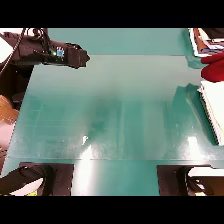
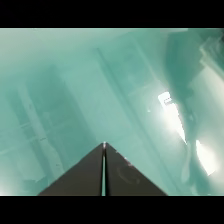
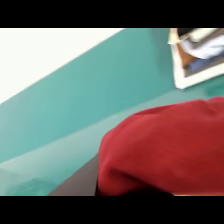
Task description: Fold the shirts.
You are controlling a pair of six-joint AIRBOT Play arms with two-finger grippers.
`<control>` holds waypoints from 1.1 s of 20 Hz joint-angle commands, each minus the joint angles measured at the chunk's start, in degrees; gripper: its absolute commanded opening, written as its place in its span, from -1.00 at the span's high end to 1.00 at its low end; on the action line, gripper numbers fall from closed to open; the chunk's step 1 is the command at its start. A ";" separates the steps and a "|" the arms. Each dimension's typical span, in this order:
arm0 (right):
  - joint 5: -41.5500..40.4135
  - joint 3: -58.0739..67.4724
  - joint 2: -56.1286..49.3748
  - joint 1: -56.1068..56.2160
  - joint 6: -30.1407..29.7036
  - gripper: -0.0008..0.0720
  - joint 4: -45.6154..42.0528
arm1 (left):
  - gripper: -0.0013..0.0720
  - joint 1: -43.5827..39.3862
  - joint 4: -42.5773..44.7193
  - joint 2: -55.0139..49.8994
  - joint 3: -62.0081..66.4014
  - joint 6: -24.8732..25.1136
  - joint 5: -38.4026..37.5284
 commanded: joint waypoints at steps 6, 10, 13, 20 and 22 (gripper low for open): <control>5.79 -23.37 17.79 -13.09 0.57 0.92 -9.75 | 0.89 -0.04 0.07 0.02 0.02 0.20 -0.07; 6.71 -35.26 26.36 -20.35 0.59 0.92 -24.90 | 0.89 -0.04 0.09 0.00 0.02 1.97 -0.02; 7.02 -42.12 30.82 -25.05 0.59 0.08 -31.28 | 0.89 -0.04 0.09 0.02 0.02 2.14 -0.02; 2.78 -44.26 33.46 -25.92 0.59 -0.48 -18.05 | 0.89 -0.04 0.04 0.02 0.02 2.12 -0.02; 1.53 -42.99 33.31 -17.90 0.59 -0.48 -10.67 | 0.89 -0.04 0.04 0.02 0.02 2.10 0.02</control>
